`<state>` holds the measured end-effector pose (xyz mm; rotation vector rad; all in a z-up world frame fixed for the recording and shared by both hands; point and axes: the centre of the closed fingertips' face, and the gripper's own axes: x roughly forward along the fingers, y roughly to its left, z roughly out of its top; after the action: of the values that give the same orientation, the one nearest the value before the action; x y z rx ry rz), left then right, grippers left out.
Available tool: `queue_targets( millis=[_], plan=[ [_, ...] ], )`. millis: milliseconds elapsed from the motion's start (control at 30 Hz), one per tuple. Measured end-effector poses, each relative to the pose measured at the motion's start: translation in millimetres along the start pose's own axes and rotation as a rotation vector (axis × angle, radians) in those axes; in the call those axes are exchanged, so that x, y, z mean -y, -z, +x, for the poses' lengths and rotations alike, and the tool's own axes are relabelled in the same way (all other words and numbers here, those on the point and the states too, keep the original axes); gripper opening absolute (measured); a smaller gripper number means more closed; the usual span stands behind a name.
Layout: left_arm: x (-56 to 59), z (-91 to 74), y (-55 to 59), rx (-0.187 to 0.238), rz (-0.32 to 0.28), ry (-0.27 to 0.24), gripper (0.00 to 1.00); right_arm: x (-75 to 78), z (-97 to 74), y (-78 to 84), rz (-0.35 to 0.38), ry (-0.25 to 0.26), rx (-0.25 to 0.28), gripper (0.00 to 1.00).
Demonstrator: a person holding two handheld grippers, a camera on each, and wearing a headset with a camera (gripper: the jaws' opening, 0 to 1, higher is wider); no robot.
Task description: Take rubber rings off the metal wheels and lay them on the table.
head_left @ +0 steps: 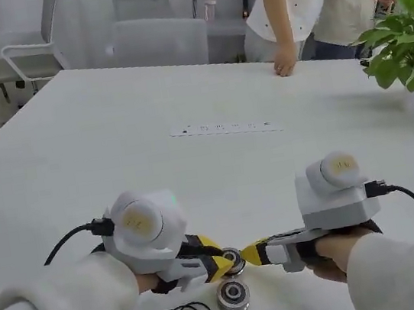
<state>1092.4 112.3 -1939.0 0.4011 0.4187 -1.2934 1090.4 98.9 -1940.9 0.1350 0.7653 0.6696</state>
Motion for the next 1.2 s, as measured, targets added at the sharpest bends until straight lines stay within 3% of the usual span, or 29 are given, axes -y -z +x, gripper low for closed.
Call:
queue_targets(
  millis=[333,367,433,500,533,567,767,933,1000,1133,1200],
  plan=[
    [-0.2,0.2,-0.4,0.001,0.002,-0.002,0.07,-7.4,1.8,-3.8,-0.02,-0.018,0.004,0.0],
    [-0.3,0.3,-0.4,0.001,0.001,-0.003,0.07,-11.7,2.5,-5.8,-0.024,-0.034,0.012,0.0],
    [-0.9,0.8,-0.6,0.003,-0.002,-0.007,0.07,-40.0,3.0,-24.6,0.008,-0.16,0.107,0.0],
    [-1.2,1.0,-0.5,0.002,-0.004,-0.009,0.07,-30.8,4.1,-20.4,-0.081,-0.06,0.041,0.0],
    [-1.1,1.1,-0.4,0.002,-0.005,-0.009,0.07,-32.8,6.8,-18.1,-0.116,-0.055,0.033,0.0],
    [-1.1,1.1,-0.3,0.003,-0.01,-0.011,0.07,-36.3,8.2,-14.4,-0.104,-0.076,0.024,0.0],
    [-1.0,1.1,0.1,0.0,-0.03,-0.025,0.07,-21.2,2.2,-19.2,-0.038,-0.054,0.054,0.0],
    [-0.1,1.0,-0.3,-0.041,-0.051,-0.018,0.08,-15.4,0.2,-14.6,0.054,-0.053,0.049,0.0],
    [2.0,-0.5,-1.4,-0.058,-0.051,-0.007,0.1,-12.4,-1.8,-15.3,0.064,-0.052,0.056,0.0],
    [1.1,-5.4,-5.1,-0.053,-0.037,-0.006,0.1,-11.4,-5.4,-18.4,0.088,-0.051,0.073,0.0],
    [5.6,-9.6,-5.9,-0.064,-0.039,0.017,0.15,-11.5,-7.4,-20.4,0.096,-0.052,0.083,0.0]
  ],
)
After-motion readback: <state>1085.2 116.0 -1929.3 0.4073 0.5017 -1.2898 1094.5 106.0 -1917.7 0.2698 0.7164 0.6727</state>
